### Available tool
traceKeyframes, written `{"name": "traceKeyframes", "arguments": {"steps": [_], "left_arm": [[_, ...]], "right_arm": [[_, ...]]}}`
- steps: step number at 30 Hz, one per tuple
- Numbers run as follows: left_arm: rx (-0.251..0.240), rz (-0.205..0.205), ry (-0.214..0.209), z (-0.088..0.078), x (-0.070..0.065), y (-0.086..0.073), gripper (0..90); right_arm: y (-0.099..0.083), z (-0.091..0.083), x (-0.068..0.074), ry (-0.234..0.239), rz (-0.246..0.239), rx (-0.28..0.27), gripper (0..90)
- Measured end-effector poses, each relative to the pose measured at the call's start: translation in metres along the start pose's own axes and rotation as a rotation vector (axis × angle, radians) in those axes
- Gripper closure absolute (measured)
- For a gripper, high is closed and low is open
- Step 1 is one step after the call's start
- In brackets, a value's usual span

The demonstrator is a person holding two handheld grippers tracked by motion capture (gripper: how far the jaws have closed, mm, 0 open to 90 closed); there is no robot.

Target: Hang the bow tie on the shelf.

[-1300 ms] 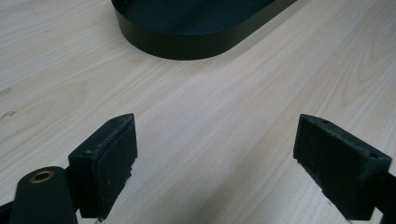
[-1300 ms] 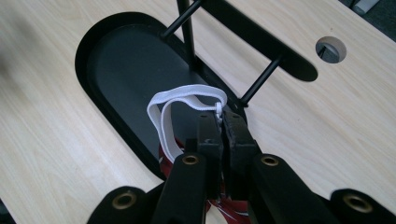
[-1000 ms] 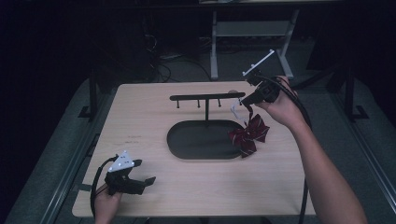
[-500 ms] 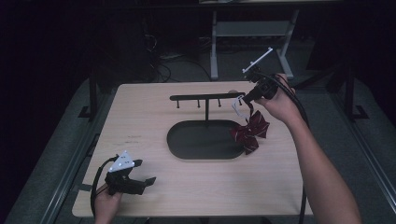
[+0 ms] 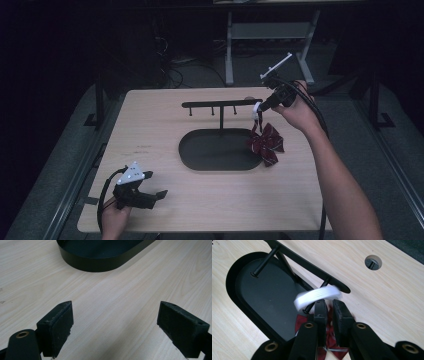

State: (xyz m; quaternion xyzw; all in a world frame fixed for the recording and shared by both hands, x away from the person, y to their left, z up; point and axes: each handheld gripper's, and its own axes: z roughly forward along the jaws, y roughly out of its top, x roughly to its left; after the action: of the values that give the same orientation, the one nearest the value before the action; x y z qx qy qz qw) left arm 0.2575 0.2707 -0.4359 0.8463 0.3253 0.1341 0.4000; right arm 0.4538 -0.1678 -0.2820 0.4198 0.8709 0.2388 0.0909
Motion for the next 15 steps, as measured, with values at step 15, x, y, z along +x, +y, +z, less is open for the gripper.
{"name": "traceKeyframes", "arguments": {"steps": [15], "left_arm": [[-0.004, -0.004, -0.001, 0.000, -0.001, 0.000, 13.5]], "right_arm": [[-0.012, -0.006, -0.003, 0.039, 0.015, -0.010, 76.8]]}}
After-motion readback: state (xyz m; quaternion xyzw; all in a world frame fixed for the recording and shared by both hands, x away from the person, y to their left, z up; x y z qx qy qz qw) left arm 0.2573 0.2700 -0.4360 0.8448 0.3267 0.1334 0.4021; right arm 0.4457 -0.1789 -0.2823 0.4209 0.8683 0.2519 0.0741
